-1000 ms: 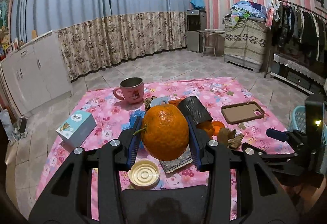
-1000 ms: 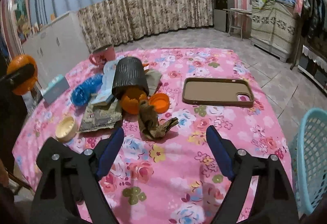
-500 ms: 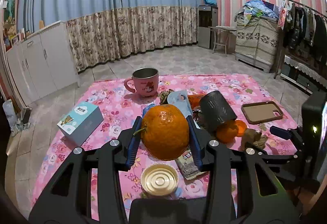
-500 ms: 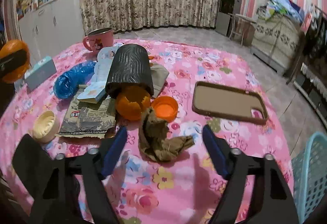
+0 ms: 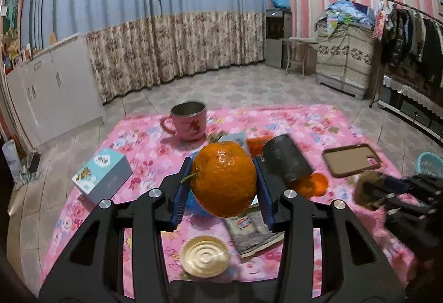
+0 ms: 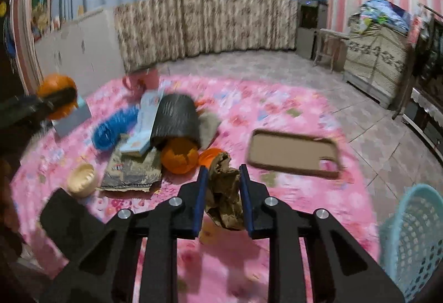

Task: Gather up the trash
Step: 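Carry both items to the blue basket and open both tools over it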

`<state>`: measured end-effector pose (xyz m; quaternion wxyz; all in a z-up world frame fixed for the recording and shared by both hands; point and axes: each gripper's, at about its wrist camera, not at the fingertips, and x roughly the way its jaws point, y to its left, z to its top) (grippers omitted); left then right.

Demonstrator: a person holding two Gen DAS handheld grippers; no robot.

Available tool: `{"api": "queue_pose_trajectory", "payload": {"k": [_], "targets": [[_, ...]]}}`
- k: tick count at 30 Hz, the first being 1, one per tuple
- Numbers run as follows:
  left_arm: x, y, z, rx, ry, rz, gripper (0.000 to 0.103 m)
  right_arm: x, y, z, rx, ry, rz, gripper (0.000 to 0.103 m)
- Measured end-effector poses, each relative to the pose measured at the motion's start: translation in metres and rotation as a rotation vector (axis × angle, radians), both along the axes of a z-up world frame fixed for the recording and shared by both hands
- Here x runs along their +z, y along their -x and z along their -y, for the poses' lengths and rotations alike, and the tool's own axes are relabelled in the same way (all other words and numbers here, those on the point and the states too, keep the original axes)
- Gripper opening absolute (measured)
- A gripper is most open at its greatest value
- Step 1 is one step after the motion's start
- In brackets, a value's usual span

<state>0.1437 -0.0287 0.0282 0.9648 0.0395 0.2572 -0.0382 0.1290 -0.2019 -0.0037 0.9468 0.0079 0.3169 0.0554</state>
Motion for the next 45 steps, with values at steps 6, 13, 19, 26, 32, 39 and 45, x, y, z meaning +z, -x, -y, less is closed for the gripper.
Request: {"api": "queue_pose_trajectory", "payload": {"k": [6,13,19,26,32,39,45], "targets": [[0.020,0.022,0.054,-0.111,0.045,0.043,0.043,0.036,0.061,0.069,-0.122,-0.035,0.091,0.023],[0.023,0.045,0.143,-0.290,0.081,0.038,0.043,0.047,0.122,0.147,-0.330,-0.013,0.129,0.023],[0.008,0.066,0.220,-0.432,0.076,0.004,0.044,0.031,0.154,0.204,-0.497,-0.013,0.096,0.023],[-0.009,0.080,0.286,-0.551,0.073,-0.047,0.044,0.020,0.168,0.234,-0.579,-0.005,0.083,0.023],[-0.027,0.067,0.331,-0.631,0.050,-0.100,0.044,0.008,0.167,0.258,-0.630,-0.052,0.065,0.023],[-0.039,0.048,0.363,-0.687,0.020,-0.143,0.054,-0.001,0.162,0.268,-0.648,-0.068,0.047,0.023],[-0.030,0.042,0.356,-0.634,0.020,-0.104,0.088,-0.008,0.158,0.271,-0.655,-0.067,0.030,0.023]]}}
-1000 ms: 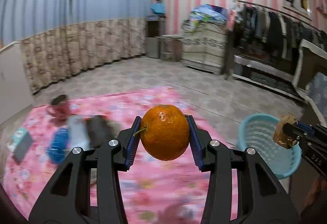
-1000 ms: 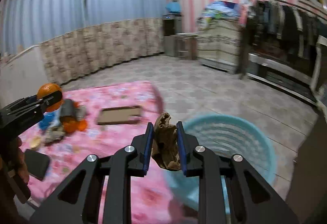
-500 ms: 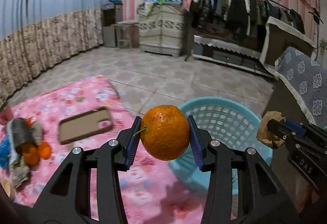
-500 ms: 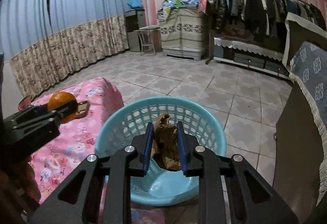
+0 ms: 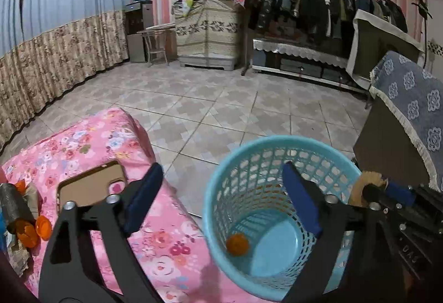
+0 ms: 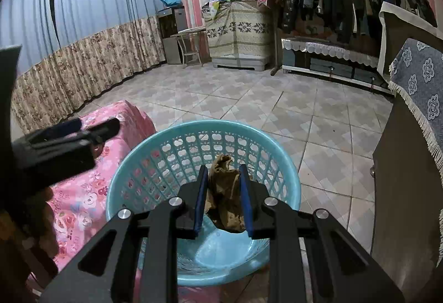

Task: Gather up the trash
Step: 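Carry both items to the blue basket and open both tools over it, then return both tools to the mat, left tool toward the cream lid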

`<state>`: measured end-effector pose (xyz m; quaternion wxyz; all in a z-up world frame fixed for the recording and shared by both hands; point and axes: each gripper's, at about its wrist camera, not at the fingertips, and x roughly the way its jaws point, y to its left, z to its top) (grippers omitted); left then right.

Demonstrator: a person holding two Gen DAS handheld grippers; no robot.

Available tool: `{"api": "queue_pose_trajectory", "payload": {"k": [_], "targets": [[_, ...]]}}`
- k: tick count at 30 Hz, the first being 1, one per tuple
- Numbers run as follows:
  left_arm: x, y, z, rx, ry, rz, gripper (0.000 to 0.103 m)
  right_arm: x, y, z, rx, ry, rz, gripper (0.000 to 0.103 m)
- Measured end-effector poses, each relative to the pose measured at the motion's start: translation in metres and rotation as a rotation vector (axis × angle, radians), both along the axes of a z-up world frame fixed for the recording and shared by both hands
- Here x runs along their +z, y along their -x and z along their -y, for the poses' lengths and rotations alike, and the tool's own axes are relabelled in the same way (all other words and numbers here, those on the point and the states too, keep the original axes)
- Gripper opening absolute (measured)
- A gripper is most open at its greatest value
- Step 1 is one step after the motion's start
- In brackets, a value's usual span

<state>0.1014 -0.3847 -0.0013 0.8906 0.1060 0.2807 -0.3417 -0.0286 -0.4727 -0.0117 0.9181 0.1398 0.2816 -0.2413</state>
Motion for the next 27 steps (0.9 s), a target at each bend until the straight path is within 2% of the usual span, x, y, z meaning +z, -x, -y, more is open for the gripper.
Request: {"api": "queue_pose_trajectory", "payload": {"k": [7,14,16,18,22,24,27], "targets": [[0.010,0.002,-0.041,0.081,-0.015,0.060,0.094,-0.007,-0.015,-0.010,0.026,0.005,-0.016,0.023],[0.011,0.018,-0.080,0.145,-0.054,0.137,0.094,-0.011,-0.030,-0.014,0.040,0.021,-0.021,0.025],[0.013,0.021,-0.095,0.167,-0.054,0.140,0.094,-0.011,-0.034,-0.016,0.040,0.016,-0.027,0.036],[0.015,0.021,-0.107,0.187,-0.046,0.135,0.094,-0.010,-0.035,-0.017,0.032,0.022,-0.028,0.069],[0.022,0.021,-0.136,0.236,-0.026,0.132,0.094,-0.005,-0.030,-0.027,0.030,0.031,-0.015,0.073],[0.026,0.024,-0.155,0.273,-0.023,0.147,0.094,0.000,-0.024,-0.037,0.037,0.039,0.012,0.083],[0.031,0.026,-0.186,0.325,-0.010,0.162,0.098,0.010,-0.024,-0.062,0.076,0.072,0.045,0.087]]}}
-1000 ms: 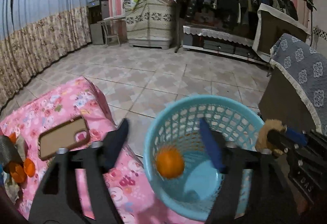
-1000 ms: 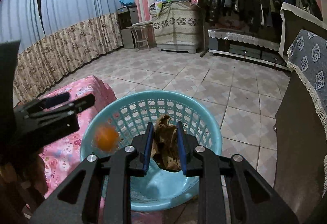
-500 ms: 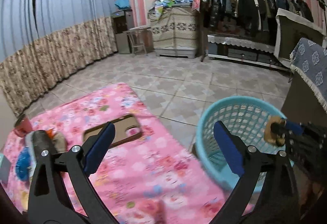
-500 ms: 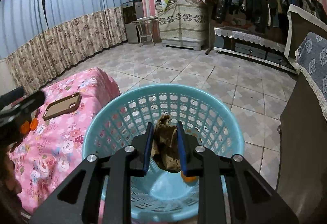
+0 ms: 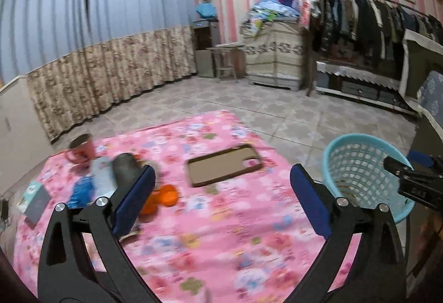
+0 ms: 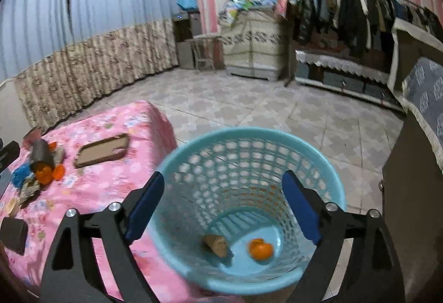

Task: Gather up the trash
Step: 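Return both tools to the mat, left tool toward the cream lid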

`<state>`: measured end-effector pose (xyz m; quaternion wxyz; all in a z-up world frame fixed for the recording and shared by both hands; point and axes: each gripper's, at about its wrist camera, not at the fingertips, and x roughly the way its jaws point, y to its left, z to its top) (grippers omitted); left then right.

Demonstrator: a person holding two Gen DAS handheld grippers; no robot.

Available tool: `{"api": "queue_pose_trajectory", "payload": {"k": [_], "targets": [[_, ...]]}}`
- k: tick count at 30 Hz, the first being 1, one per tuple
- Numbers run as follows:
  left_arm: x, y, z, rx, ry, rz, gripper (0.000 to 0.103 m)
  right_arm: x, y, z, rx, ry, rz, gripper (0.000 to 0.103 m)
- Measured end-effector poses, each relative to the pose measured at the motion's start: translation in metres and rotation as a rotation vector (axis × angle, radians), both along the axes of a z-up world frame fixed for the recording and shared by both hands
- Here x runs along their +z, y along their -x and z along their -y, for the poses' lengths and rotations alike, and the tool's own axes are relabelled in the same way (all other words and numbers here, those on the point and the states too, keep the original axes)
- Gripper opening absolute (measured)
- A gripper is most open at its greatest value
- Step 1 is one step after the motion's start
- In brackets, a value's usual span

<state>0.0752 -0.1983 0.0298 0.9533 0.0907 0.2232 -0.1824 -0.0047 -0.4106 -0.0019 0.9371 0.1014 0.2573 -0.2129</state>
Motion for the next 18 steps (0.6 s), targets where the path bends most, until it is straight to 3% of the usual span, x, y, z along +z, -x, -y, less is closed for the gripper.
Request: {"api": "queue_pose_trajectory", "payload": {"k": [8,18], "targets": [[0.006,-0.002,-0.096,0.169,0.018,0.023,0.098,0.034,-0.015,-0.094,0.182,0.040,0.090,0.093],[-0.026,-0.043,-0.195,0.345,0.041,-0.124,0.098,0.029,-0.056,-0.184,0.340,0.093,0.026,0.093]]}}
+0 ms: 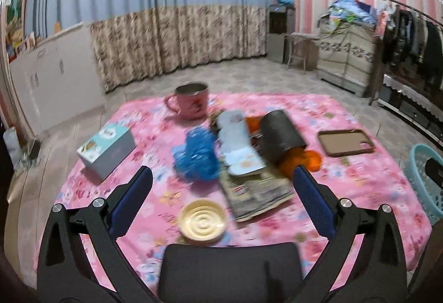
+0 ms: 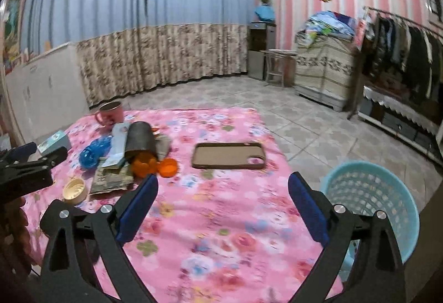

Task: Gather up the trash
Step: 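Return both tools to the mat, left tool toward the cream lid, then grasp the cream lid with the left tool while the right tool grasps the black cylinder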

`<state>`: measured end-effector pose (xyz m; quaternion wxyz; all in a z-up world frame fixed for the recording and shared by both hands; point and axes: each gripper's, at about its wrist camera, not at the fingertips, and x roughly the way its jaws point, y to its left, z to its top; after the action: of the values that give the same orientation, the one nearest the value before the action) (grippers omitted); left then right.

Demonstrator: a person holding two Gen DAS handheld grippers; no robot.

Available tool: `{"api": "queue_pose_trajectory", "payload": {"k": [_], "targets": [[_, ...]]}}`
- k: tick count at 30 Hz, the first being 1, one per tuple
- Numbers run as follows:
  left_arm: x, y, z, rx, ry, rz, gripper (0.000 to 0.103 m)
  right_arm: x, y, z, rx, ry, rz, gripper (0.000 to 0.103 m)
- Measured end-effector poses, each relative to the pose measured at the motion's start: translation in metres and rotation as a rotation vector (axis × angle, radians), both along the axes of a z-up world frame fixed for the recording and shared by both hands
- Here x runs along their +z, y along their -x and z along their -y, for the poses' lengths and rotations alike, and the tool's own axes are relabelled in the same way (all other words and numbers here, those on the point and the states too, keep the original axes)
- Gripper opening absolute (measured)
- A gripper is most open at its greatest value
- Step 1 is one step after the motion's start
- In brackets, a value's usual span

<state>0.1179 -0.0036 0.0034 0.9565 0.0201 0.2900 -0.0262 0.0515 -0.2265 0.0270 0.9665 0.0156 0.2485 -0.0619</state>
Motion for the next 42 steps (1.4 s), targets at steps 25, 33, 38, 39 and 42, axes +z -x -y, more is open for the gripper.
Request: {"api": "queue_pose_trajectory", "payload": {"k": [25,33,38,39,42], "targets": [[-0.083,-0.045,-0.020,0.054,-0.004,-0.334,0.084,-0.038,-0.040,-0.020,0.005,-0.040,-0.086,0.093],[-0.086,-0.053,-0.024,0.037,0.060,-0.365,0.061,-0.042,-0.042,-0.026,0.011,-0.028,-0.098,0.093],[-0.082,-0.051,-0.023,0.042,0.051,-0.352,0.060,-0.045,-0.045,-0.030,0.011,-0.021,-0.112,0.093],[-0.078,-0.050,-0.024,0.043,0.052,-0.338,0.060,-0.045,-0.048,-0.032,0.017,-0.014,-0.116,0.093],[-0.062,-0.049,-0.026,0.054,0.037,-0.278,0.060,-0.045,-0.053,-0.037,0.025,0.012,-0.122,0.093]]}}
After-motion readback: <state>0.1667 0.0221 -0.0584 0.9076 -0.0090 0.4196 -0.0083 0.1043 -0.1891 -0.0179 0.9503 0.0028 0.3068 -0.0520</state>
